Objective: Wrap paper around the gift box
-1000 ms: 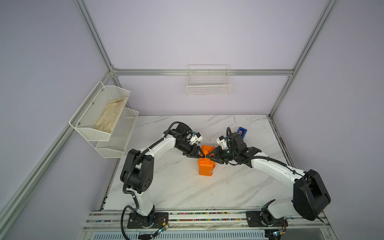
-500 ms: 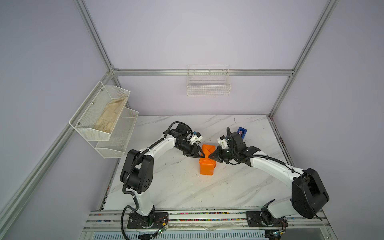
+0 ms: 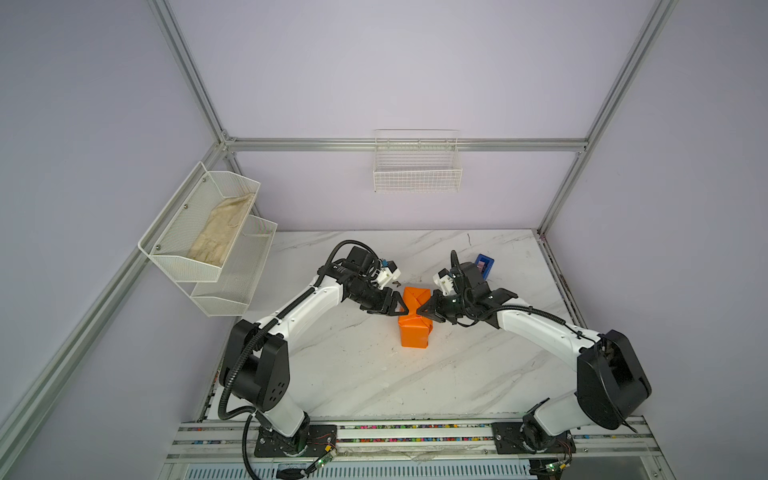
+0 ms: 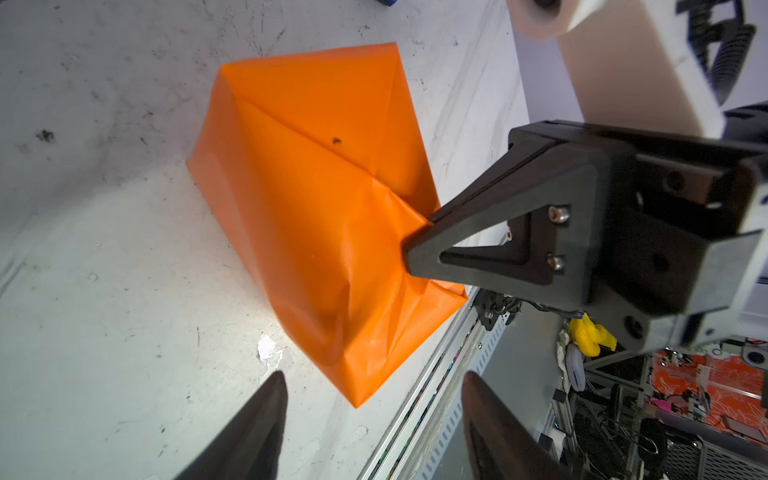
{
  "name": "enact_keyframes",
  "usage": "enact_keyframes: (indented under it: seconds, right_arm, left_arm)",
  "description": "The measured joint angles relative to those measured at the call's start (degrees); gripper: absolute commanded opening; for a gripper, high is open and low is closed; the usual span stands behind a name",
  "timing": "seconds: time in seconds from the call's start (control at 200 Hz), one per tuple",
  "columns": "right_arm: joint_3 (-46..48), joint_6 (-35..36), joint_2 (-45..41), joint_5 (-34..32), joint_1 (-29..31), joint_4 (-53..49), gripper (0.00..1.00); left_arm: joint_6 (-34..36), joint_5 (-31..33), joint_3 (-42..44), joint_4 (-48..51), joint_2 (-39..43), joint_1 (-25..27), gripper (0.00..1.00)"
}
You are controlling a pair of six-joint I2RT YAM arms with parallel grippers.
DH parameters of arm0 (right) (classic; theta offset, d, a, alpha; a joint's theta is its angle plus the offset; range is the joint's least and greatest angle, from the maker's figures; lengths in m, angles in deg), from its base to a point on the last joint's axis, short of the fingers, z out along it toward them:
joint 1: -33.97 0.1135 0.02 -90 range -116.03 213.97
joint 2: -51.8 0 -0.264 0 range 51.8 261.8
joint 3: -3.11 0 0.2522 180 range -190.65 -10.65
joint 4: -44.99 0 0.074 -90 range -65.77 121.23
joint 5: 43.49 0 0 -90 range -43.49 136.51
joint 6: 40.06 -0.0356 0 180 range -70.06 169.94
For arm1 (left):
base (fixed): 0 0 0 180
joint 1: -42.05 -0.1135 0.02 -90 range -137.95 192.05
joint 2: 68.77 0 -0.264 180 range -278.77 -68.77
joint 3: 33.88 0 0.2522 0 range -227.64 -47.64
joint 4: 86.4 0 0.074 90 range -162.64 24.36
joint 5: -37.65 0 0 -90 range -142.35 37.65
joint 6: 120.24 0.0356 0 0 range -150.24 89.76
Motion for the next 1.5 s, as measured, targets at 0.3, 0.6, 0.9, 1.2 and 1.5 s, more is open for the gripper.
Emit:
enact_keyframes:
  seconds: [0.3, 0.6, 0.9, 1.2, 1.5]
  right_arm:
    - [0.00, 0.20, 0.11, 0.22, -0.02, 0.04, 0.00]
    - [0.00, 0.20, 0.22, 0.66, -0.17, 0.07, 0.00]
    - [0.00, 0.22, 0.42, 0.90, -0.24, 0.20, 0.00]
    - [-1.27, 0.66, 0.81, 0.81, -0.37, -1.38, 0.00]
    - [-4.70, 4.42, 1.68, -0.13, -3.37, -7.13, 0.00]
  left_arm:
    - [-5.55, 8.04, 2.21, -2.64, 0.42, 5.51, 0.68]
    - [-6.38, 10.73, 2.21, -4.04, -0.35, 5.57, 0.67]
    - [-6.32, 12.85, 2.21, -3.58, -1.66, 7.43, 0.66]
    - [-6.12, 13.99, 2.16, -3.26, -1.68, 7.72, 0.66]
    - [-6.58, 13.64, 2.10, -3.93, -2.23, 7.72, 0.66]
